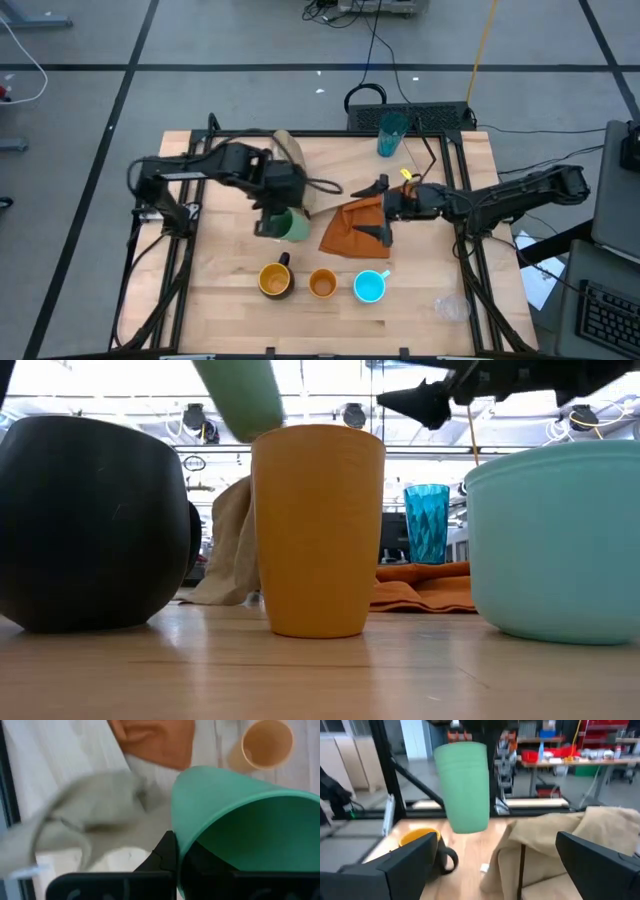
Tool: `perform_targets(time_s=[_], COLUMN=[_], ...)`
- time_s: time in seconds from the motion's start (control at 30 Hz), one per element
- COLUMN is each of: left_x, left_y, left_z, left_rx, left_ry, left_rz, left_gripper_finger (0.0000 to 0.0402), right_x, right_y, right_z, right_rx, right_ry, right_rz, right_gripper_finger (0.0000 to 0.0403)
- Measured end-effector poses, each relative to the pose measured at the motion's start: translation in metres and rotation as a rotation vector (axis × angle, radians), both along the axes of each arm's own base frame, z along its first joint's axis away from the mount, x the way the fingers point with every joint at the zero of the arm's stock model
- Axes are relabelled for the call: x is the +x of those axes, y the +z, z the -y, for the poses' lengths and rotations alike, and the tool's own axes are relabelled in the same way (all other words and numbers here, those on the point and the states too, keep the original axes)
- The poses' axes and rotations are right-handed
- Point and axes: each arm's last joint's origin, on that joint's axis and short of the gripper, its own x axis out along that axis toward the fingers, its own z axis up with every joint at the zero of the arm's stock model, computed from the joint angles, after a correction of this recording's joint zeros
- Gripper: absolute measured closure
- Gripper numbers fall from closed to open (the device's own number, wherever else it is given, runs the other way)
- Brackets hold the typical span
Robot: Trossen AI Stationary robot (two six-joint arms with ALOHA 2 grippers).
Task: Stack small to large cups/mugs on shelf
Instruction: Put the green cup on the shelf
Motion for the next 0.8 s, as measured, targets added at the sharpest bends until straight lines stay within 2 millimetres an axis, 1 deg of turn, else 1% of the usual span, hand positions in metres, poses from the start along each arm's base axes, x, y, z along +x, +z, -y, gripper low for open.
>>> perform_targets(time_s=[0.07,0.13,0.23,0.4,0.57,0.7,0.8], left_x=[0.009,0.012,0.011,0.008,0.011,0.01,0.01], left_y=[0.0,0.004,0.009,0.013,0.01,0.01,0.01], left_z=[-0.001,-0.004,-0.008,-0.01,-0.01,-0.01,-0.009], left_rx=[-0.01,-0.007,0.002,0.032,0.051,0.051,0.05], left_ry=[-0.038,-0.039,-0.049,-0.053,-0.055,-0.056,-0.059], left_rz=[0.002,0.026,0.038,0.054,0.045,0.045,0.046], left_gripper_finger=[0.0401,0.0401,0.0401,0.0401,0.0401,0.0401,0.0401], right_x=[0.01,0.018,0.026,0.031,0.039,0.051,0.064], right_y=[0.007,0.011,0.011,0.01,0.014,0.013,0.014], right_z=[-0.001,-0.001,-0.002,-0.003,-0.007,-0.009,-0.01], right_rx=[-0.007,-0.043,-0.069,-0.067,-0.025,-0.016,-0.033], right_ry=[-0.001,0.001,0.004,0.008,0.154,0.17,0.182], right_rz=[-0.019,-0.053,-0.079,-0.067,0.0,-0.025,-0.033], right_gripper_finger=[0.0003,0.0003,0.0003,0.0003,0.0003,0.0003,0.0003])
